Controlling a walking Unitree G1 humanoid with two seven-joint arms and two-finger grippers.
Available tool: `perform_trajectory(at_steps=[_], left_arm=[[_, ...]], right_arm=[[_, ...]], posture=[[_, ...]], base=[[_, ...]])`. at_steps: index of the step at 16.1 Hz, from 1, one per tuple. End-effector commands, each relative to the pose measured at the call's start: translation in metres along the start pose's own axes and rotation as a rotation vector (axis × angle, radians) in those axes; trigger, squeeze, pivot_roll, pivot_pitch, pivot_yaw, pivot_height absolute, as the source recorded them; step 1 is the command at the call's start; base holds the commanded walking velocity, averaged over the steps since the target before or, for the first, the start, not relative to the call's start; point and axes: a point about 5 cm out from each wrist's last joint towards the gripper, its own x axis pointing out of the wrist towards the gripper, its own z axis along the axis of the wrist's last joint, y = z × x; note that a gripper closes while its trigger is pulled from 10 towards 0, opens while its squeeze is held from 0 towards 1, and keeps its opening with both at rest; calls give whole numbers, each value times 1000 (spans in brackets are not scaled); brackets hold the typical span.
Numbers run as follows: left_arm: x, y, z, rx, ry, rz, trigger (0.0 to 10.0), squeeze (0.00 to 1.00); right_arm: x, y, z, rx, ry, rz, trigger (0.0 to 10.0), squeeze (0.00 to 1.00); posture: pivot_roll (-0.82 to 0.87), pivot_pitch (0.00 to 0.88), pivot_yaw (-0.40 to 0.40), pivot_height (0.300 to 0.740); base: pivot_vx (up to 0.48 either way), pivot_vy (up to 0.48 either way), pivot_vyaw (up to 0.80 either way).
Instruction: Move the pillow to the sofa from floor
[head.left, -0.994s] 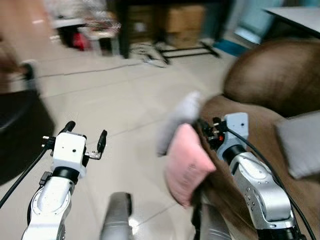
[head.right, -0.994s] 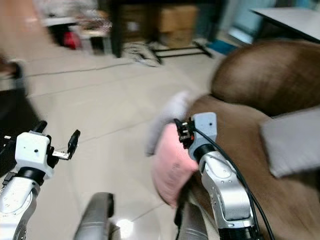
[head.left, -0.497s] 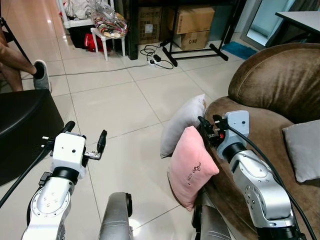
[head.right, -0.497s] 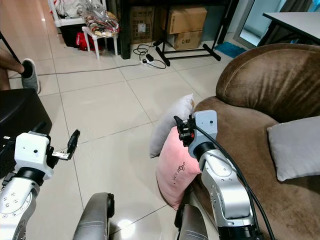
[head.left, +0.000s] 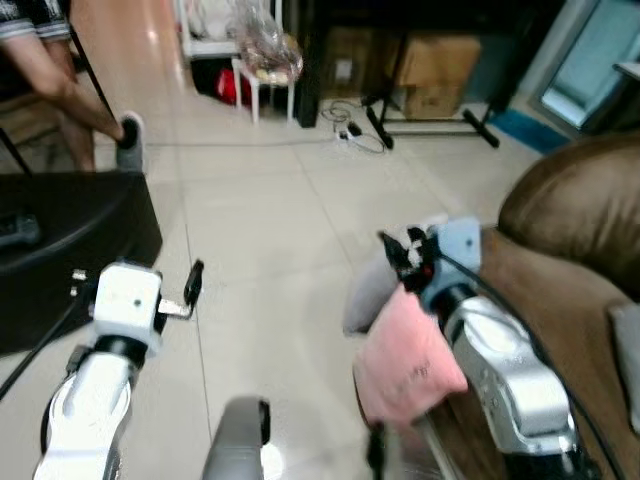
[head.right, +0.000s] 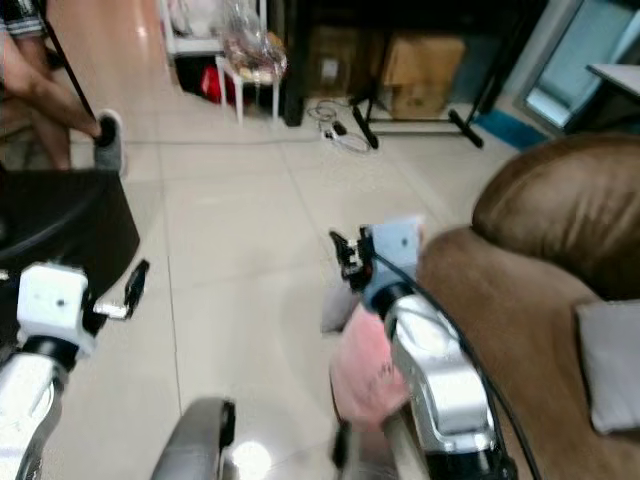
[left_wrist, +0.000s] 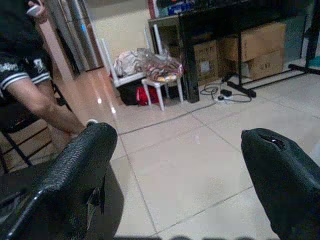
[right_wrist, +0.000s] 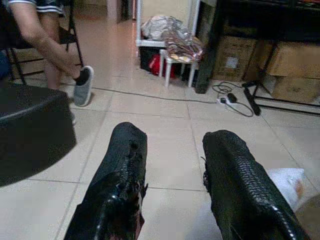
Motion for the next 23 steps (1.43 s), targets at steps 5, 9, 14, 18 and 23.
perform_trajectory(at_steps=[5, 9, 14, 18, 23], left_arm=[[0, -8, 0, -15, -1, -30, 10000, 0], [1, -7, 0, -14, 0, -29, 10000, 0], [2, -7, 1, -17, -5, -32, 10000, 0], [4, -7, 1, -21, -10, -33, 10000, 0], [5, -7, 2, -22, -13, -33, 10000, 0]], right_arm=[[-5, -15, -6, -1, 29, -73, 10000, 0], [-5, -17, -8, 23, 39, -87, 10000, 0], [-5, -18, -9, 37, 43, -97, 10000, 0], [-4, -19, -8, 26, 40, -102, 10000, 0], [-3, -19, -8, 14, 42, -97, 10000, 0]], posture=[[7, 0, -81, 591], [7, 0, -81, 591], [6, 0, -77, 591], [6, 0, -76, 591], [5, 0, -77, 591]], base=[[97, 0, 0], [0, 0, 0], [0, 0, -781], [190, 0, -195], [258, 0, 0]])
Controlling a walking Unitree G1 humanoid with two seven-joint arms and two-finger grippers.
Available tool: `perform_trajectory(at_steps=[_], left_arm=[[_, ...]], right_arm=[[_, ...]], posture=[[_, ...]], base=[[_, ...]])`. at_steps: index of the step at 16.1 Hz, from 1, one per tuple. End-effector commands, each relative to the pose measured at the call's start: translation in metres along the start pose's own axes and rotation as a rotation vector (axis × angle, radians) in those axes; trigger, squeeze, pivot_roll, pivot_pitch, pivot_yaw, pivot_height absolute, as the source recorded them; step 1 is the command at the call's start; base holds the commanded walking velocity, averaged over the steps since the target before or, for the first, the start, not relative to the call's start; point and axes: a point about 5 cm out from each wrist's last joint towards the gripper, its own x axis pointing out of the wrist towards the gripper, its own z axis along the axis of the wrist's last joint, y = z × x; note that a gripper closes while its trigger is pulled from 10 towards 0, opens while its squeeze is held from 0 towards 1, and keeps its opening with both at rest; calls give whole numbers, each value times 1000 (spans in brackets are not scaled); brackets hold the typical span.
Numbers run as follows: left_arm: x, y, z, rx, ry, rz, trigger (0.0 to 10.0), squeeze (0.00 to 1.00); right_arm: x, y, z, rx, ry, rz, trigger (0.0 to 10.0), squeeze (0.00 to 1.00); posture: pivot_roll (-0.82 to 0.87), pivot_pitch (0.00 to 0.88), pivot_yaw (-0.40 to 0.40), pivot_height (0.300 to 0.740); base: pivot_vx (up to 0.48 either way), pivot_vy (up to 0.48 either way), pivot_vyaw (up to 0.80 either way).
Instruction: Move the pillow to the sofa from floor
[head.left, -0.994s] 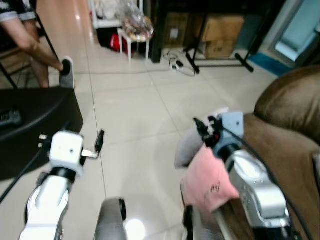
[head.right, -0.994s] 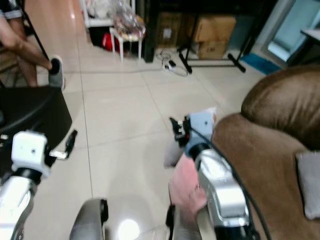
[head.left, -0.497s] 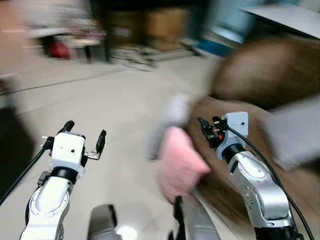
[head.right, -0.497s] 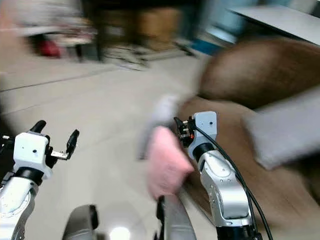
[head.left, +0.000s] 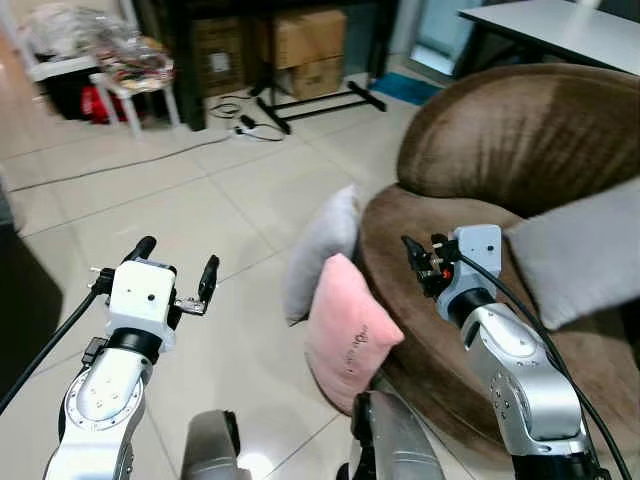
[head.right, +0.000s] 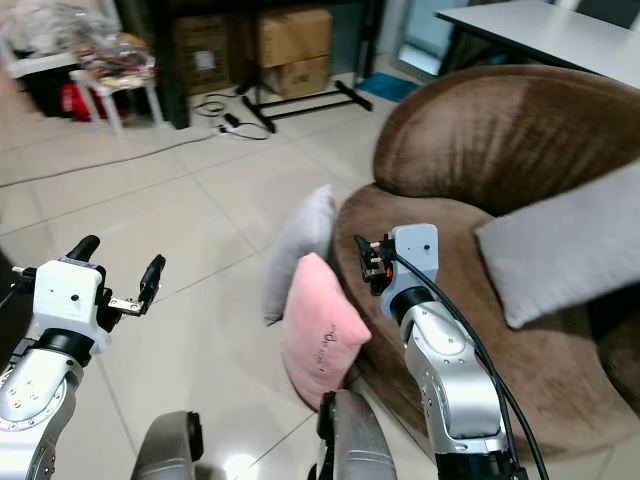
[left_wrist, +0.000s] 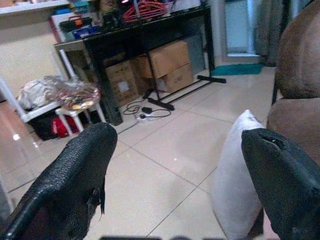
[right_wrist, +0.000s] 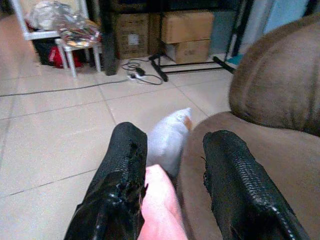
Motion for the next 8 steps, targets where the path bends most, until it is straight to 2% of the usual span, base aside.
perform_trajectory(at_steps=[1, 5, 8], left_arm=[[1, -1, -1, -4, 0, -3, 10000, 0], [1, -1, 0, -8, -3, -6, 10000, 0], [0, -1, -1, -8, -4, -6, 10000, 0]], right_arm=[[1, -2, 0, -13, 8, -9, 10000, 0], [1, -1, -1, -9, 14, 0, 10000, 0], [1, -1, -1, -7, 12, 0, 10000, 0]], posture=[[5, 0, -78, 591], [5, 0, -78, 591], [4, 0, -79, 591]], base=[[259, 0, 0], [274, 0, 0], [301, 0, -765]])
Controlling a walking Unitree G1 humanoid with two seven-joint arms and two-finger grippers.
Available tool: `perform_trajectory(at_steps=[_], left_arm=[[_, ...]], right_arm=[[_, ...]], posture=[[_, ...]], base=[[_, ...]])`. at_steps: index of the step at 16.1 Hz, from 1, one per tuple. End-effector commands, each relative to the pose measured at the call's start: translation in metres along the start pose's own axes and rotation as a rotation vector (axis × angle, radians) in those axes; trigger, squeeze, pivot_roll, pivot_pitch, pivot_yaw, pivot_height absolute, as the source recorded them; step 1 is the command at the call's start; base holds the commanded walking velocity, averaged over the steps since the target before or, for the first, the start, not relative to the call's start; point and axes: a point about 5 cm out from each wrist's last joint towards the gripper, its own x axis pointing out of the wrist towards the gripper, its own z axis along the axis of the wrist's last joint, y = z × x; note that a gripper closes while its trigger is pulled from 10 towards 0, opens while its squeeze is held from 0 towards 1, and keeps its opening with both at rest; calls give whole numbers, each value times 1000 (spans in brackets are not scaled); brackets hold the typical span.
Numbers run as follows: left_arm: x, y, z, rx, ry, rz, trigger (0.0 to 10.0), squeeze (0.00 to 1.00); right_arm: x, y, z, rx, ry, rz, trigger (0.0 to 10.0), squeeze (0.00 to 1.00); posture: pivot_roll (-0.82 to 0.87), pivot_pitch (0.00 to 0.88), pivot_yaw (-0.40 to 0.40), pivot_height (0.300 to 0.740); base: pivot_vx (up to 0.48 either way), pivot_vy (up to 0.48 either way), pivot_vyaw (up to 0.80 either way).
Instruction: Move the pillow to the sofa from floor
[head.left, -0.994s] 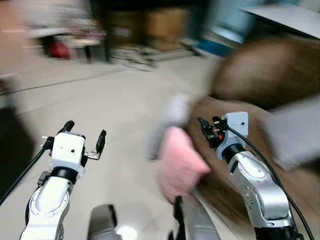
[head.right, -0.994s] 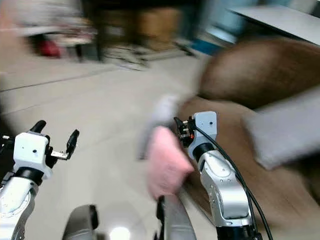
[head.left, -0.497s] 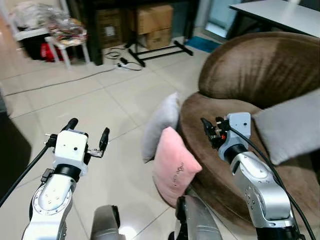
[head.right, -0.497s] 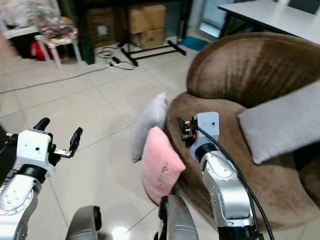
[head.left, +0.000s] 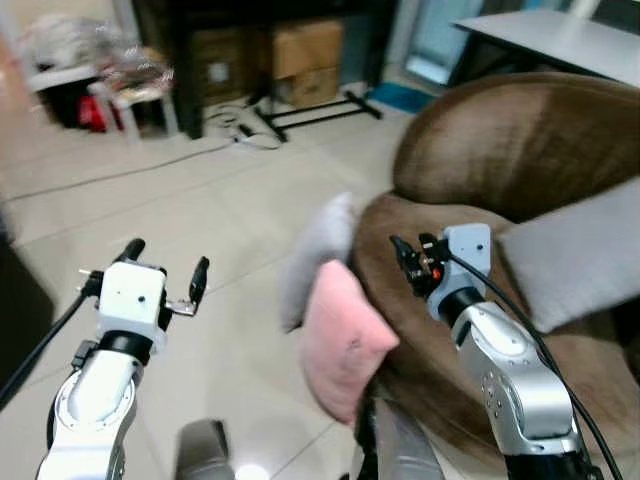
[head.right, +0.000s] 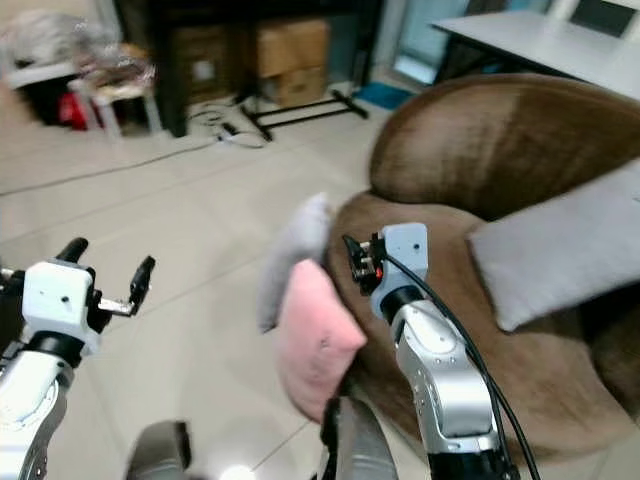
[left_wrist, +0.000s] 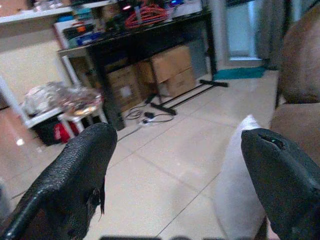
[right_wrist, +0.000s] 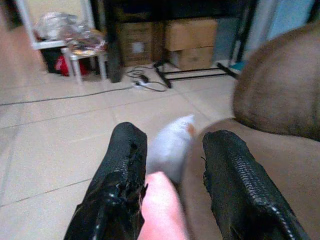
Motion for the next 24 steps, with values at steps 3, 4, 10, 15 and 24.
perform_trajectory(at_steps=[3, 4, 10, 15, 24], left_arm=[[2, -7, 2, -14, -15, -24, 10000, 0], [2, -7, 2, -13, -15, -25, 10000, 0], [0, -8, -1, 12, 1, -29, 10000, 0], [0, -9, -3, 20, 14, -24, 10000, 0], [-2, -10, -6, 24, 35, -25, 10000, 0]], right_arm=[[-2, -10, -1, -24, 10, -35, 10000, 0], [-3, -10, -1, -25, 11, -35, 10000, 0], [-6, -8, -8, -89, 57, 47, 10000, 0], [-7, -13, -13, -91, 76, 32, 10000, 0], [-10, -15, -18, -77, 106, 47, 10000, 0]], posture=[[6, 0, -80, 591], [6, 0, -80, 591], [7, 0, -80, 591], [9, 0, -80, 591], [4, 0, -79, 526]], base=[[303, 0, 0], [304, 0, 0], [193, 0, 349], [0, 0, 130], [0, 0, 0]])
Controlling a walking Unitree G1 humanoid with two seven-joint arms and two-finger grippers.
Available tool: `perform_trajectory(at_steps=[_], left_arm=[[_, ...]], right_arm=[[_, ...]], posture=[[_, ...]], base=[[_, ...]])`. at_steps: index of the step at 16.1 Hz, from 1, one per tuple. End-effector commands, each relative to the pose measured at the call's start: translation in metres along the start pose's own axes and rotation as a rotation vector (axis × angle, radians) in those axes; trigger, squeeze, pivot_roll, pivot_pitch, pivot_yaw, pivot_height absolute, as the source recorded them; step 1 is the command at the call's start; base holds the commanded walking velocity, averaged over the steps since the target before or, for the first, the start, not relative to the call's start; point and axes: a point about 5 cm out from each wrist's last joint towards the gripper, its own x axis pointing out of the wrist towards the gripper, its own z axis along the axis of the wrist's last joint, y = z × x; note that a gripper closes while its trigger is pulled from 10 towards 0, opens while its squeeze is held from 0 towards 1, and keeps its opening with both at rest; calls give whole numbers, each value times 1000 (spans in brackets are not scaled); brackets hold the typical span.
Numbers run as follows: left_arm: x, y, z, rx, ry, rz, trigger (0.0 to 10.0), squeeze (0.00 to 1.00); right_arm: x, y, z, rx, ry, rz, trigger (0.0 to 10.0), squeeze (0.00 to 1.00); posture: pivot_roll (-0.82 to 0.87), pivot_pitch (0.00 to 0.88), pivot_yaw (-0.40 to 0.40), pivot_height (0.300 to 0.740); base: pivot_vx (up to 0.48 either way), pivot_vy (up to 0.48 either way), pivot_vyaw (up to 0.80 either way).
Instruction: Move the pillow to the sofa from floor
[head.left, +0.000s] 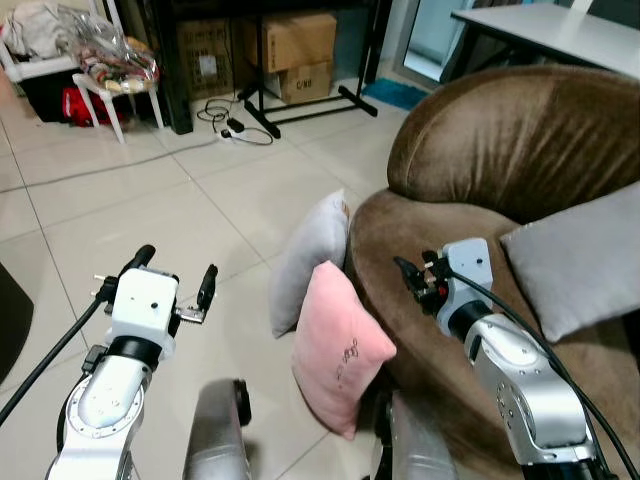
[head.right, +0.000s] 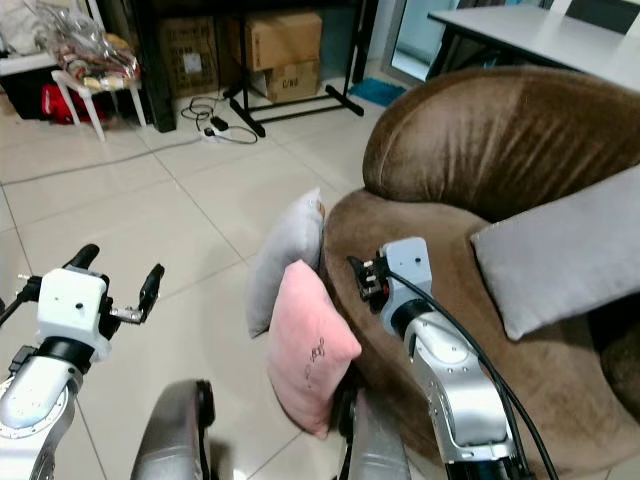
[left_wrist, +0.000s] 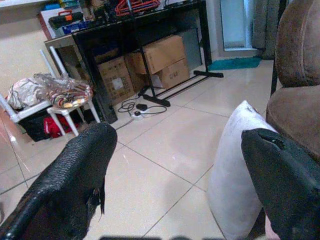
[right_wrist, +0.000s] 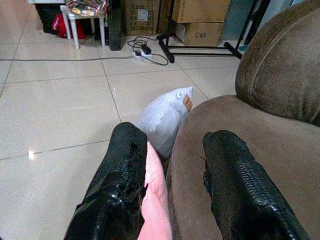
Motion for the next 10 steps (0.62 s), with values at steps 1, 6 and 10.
perform_trajectory(at_steps=[1, 6, 10], left_arm=[[0, -4, -2, -6, 14, -12, 10000, 0], [0, -5, -2, -8, 20, -10, 10000, 0], [1, -6, -3, -10, 21, -8, 10000, 0]], right_arm=[[-2, -3, -1, 0, 14, -2, 10000, 0], [0, 4, -5, -30, 38, 45, 10000, 0], [3, 1, -5, -78, 47, 54, 10000, 0]], posture=[[4, 0, -79, 516], [4, 0, -84, 466], [3, 0, -86, 466]], base=[[0, 0, 0], [0, 0, 0], [0, 0, 0]])
